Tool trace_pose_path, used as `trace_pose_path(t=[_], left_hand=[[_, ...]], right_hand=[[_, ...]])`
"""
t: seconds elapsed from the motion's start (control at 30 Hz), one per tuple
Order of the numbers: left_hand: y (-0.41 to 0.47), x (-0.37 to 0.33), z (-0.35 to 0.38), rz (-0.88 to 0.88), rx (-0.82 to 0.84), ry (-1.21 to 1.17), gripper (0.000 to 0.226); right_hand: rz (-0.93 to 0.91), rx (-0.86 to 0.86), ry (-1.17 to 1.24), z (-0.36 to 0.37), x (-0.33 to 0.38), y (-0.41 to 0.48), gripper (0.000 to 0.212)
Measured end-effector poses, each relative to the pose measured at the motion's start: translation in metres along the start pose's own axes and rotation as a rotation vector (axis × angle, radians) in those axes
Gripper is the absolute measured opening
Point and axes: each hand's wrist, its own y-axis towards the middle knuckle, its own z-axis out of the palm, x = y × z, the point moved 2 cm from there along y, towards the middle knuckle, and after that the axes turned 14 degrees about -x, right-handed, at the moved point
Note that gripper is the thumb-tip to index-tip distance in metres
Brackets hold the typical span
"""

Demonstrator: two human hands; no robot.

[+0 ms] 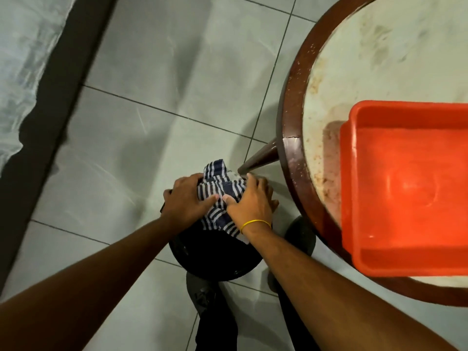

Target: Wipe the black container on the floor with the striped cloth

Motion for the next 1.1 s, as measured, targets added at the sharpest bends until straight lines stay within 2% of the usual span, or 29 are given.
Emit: trace_pose_path(t=[0.07,0.13,0.23,0.43,0.5,0.6,0.63,0.7,0.83,0.9,0.97,1.1], left_hand=[[0.003,-0.007,0.000,-0.021,-0.013,-0.012,0.061],[0.004,-0.013,-0.004,-0.030,-0.044,-0.108,0.042],[-0.001,-0.025,-0.008,0.004,-0.062,-0.222,0.027],[-0.013,-0.081,-0.065,-0.030,-0.145,-0.298,0.037],[-0.026,-0.119,-0.098,-0.005,-0.155,-0.366,0.031],[-0.041,-0.188,-0.145,0.043,-0.114,-0.452,0.031],[-0.055,-0.203,-0.157,0.060,-0.097,-0.462,0.032],[-0.071,-0.282,-0.192,0.150,-0.051,-0.459,0.033],[-0.068,-0.332,-0.166,0.242,0.006,-0.389,0.039],[-0.069,-0.372,-0.153,0.371,0.086,-0.285,0.043],[-0.068,-0.395,-0.139,0.490,0.207,-0.185,0.049],[-0.068,-0.414,-0.126,0.573,0.218,0.034,0.056]], right_hand=[[0.036,0.058,0.027,-0.003,0.000,0.003,0.067],[0.061,0.066,0.089,-0.008,0.003,0.001,0.050],[0.040,0.048,0.156,-0.022,0.010,-0.008,0.040],[0.066,0.001,0.365,-0.094,0.031,-0.056,0.033],[0.041,-0.060,0.431,-0.136,0.035,-0.080,0.035],[0.035,-0.187,0.559,-0.221,0.037,-0.106,0.050],[0.022,-0.213,0.570,-0.244,0.034,-0.118,0.050],[0.060,-0.280,0.598,-0.322,0.009,-0.133,0.046],[0.140,-0.294,0.526,-0.345,-0.041,-0.118,0.040],[0.196,-0.325,0.515,-0.361,-0.070,-0.110,0.041],[0.252,-0.294,0.510,-0.362,-0.093,-0.098,0.052],[0.329,-0.284,0.536,-0.359,-0.120,-0.080,0.080]])
